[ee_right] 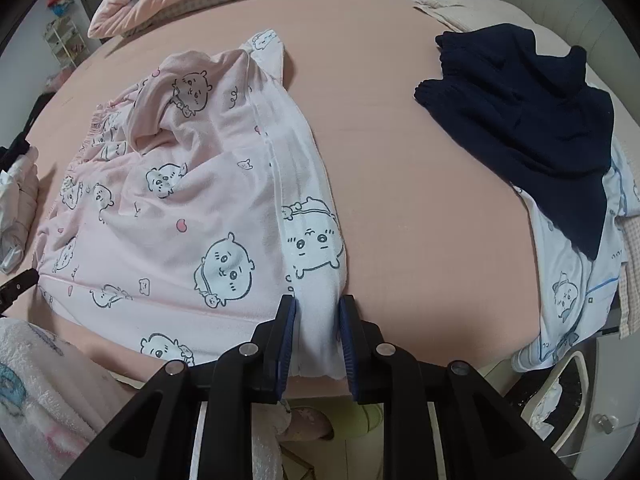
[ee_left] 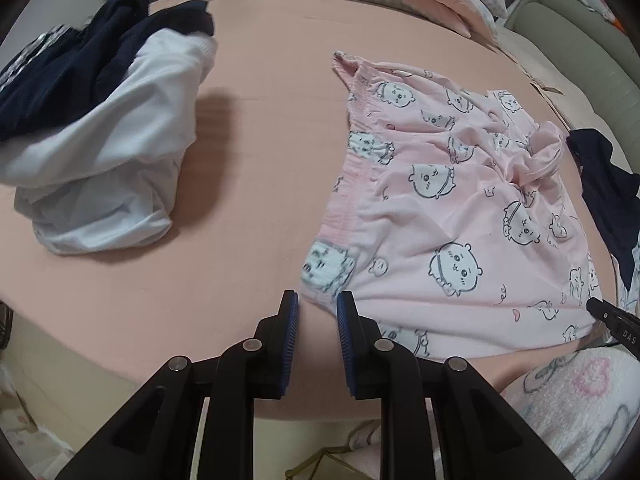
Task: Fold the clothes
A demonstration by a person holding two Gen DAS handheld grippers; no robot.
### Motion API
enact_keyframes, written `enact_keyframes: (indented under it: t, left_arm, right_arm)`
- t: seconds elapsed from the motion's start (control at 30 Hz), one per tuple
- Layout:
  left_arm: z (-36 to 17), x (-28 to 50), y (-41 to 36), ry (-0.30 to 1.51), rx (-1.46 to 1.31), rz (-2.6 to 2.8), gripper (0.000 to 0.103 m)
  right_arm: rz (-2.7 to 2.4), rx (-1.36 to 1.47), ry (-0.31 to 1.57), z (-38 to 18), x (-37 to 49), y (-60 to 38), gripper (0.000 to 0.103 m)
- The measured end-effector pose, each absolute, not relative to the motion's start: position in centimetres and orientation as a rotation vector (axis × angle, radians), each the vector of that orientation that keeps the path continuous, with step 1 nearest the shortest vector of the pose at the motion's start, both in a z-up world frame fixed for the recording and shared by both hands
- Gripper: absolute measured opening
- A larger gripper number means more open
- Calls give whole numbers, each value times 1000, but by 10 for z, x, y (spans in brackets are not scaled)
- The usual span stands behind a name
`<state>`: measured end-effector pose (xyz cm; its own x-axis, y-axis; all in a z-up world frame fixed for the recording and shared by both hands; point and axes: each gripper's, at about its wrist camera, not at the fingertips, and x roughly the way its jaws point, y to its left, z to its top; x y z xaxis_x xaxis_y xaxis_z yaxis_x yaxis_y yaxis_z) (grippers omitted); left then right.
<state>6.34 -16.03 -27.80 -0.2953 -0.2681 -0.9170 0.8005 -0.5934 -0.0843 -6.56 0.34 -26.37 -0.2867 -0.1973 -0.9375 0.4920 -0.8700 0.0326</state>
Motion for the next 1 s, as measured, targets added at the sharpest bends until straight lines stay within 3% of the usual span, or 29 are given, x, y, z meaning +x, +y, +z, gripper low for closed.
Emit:
enact_keyframes:
  t: [0.13, 0.33, 0.4, 0.47, 0.53, 0.57, 0.63, 0.67, 0.7, 0.8, 1.0]
  left_arm:
    - [-287, 76, -166, 764, 1254, -1909, 15]
    - [-280, 97, -191, 977, 1104, -1932, 16]
    - [-277, 96, -195, 1061, 1075, -1941, 16]
    - [-270, 97, -198, 1097, 1040, -1963, 18]
    - [-262, 94, -190, 1084, 1043, -1991, 22]
    - [-259, 91, -188, 1073, 1046, -2005, 29]
    - [-254, 89, -184, 1052, 1052, -2022, 54]
    - [-252, 86, -184, 1054, 1040, -2035, 71]
    - [-249, 87, -180, 1061, 1029, -2039, 77]
    - [-247, 80, -180, 1095, 1012, -2057, 77]
    - [-248, 42, -186, 982, 1081, -2077, 77]
  right_arm:
    - [-2192, 1531, 420, -264, -63, -1, 20]
    - [-2203, 1484, 466, -259, -59, -9, 23]
    - [-2216, 1491, 412, -256, -62, -7, 37]
    - [-2228, 1454, 373, -247, -64, -6, 57]
    - [-2237, 1407, 350, -236, -64, -7, 63]
    - [-2244, 1379, 354, -230, -64, -10, 64]
    - [-2254, 1355, 357, -222, -66, -13, 66]
    - [-2254, 1348, 348, -218, -69, -14, 66]
    - [-2253, 1342, 331, -216, -72, -16, 66]
    - [-2244, 1346, 262, -211, -77, -18, 66]
    - [-2237, 1371, 185, -210, -87, -20, 66]
